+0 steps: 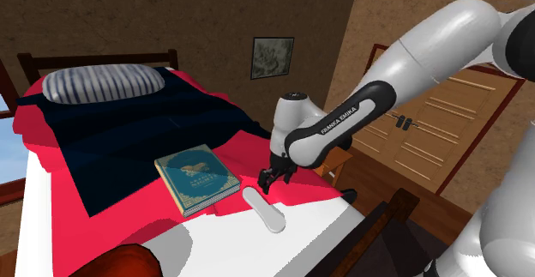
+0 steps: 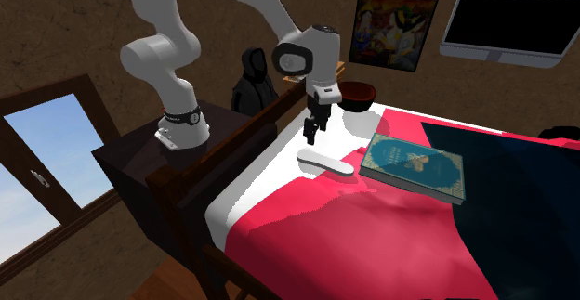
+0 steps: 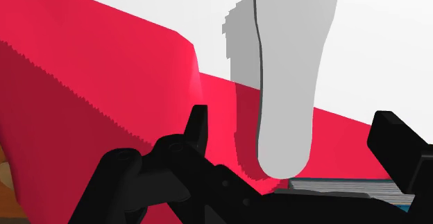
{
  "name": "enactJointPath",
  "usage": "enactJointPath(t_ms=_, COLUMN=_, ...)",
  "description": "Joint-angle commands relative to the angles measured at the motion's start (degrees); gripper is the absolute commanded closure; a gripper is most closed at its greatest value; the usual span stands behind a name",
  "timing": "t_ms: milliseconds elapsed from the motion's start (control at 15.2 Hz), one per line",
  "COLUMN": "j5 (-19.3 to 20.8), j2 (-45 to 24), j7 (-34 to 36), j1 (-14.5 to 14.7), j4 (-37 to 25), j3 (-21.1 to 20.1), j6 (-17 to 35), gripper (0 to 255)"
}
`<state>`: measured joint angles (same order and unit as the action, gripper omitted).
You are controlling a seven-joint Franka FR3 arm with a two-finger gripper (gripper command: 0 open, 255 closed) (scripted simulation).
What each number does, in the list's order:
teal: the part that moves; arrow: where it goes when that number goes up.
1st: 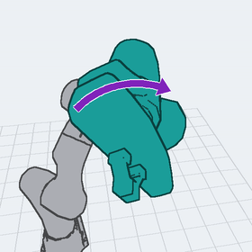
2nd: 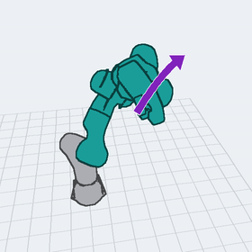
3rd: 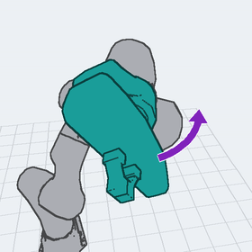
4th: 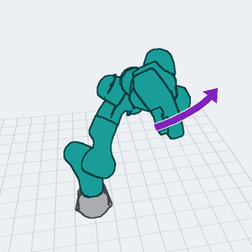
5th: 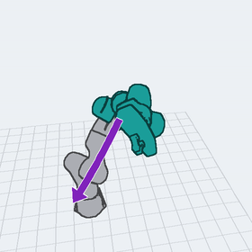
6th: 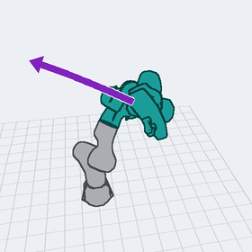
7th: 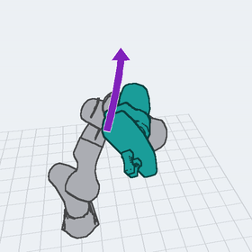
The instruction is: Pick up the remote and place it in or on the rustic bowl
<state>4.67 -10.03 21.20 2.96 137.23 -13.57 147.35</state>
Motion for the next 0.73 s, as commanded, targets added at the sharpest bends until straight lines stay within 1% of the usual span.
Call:
enactJointPath(t_ms=0, j5=2.58, j2=-4.94, j7=2.34, j1=0.98, j4=-2.6, j3=0.6, j6=1.74, gripper=0)
enactJointPath(t_ms=264, j5=6.57, j2=-14.32, j7=6.0, j1=3.76, j4=-8.1, j3=2.75, j6=4.47, gripper=0)
enactJointPath(t_ms=660, j5=8.23, j2=-19.13, j7=7.29, j1=5.03, j4=-9.63, j3=4.28, j6=7.63, gripper=0)
